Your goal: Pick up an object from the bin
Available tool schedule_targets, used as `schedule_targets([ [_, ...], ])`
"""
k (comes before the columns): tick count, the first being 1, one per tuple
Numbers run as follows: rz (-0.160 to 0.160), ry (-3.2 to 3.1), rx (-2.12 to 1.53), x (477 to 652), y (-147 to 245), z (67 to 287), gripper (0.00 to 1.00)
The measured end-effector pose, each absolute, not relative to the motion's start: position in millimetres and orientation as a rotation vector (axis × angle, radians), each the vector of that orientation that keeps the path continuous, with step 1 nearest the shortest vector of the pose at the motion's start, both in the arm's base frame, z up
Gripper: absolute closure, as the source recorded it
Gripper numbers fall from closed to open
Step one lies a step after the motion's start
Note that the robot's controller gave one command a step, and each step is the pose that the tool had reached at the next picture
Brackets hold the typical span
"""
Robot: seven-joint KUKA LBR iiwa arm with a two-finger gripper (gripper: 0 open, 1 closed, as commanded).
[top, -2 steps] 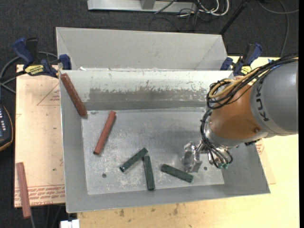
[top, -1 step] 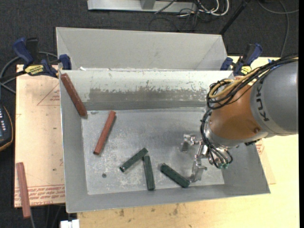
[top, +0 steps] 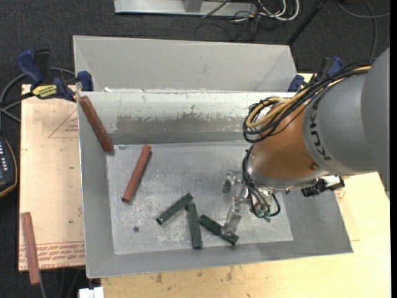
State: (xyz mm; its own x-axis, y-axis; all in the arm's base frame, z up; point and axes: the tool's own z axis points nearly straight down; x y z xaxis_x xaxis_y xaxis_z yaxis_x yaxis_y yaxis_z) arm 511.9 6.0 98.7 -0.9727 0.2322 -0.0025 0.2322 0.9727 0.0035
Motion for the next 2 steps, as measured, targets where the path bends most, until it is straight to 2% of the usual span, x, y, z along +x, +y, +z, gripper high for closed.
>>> schedule_targets([
  [1, 0.003, 3.125, 0.352, 486.7, 46.3, 79.7, 0.0],
  [2, 0.0, 3.123, 0.356, 487.6, 44.0, 80.3, 1.0],
])
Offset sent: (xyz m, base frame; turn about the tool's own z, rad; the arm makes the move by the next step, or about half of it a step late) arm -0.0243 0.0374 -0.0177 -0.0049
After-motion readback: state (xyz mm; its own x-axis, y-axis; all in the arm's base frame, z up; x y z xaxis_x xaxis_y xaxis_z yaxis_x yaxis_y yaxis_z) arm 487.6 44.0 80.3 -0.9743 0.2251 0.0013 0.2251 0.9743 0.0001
